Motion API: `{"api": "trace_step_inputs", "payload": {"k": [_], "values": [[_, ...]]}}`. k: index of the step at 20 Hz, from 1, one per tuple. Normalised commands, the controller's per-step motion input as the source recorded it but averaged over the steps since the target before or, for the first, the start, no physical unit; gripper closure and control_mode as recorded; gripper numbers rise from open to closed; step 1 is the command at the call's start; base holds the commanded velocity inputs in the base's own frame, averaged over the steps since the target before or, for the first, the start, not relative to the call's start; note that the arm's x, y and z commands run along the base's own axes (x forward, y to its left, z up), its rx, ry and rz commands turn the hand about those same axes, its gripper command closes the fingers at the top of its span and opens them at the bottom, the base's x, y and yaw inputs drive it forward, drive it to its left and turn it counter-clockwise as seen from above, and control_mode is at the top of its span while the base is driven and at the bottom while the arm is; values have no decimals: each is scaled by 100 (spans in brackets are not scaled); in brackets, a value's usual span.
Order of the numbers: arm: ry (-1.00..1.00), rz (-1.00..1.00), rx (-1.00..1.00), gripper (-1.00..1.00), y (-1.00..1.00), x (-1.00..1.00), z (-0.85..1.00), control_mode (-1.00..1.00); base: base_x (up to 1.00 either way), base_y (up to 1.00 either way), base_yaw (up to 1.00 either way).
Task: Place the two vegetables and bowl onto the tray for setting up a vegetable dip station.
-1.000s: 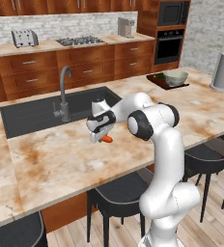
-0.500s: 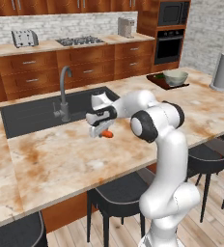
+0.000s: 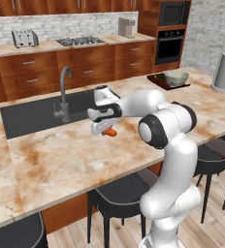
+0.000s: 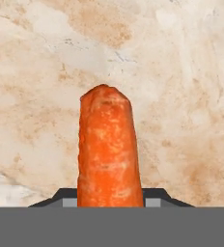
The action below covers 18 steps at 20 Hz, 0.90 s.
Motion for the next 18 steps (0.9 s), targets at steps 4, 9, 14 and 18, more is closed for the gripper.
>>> {"api": "trace_step_inputs", "payload": {"k": [4, 9, 14, 18], "values": [[0, -15, 0, 100, -9, -49, 32, -100, 0, 0, 0], [0, -22, 0, 100, -8, -49, 27, -100, 0, 0, 0], [0, -28, 0, 100, -12, -47, 22, -100, 0, 0, 0], [0, -35, 0, 100, -11, -43, 18, -100, 0, 0, 0]]}}
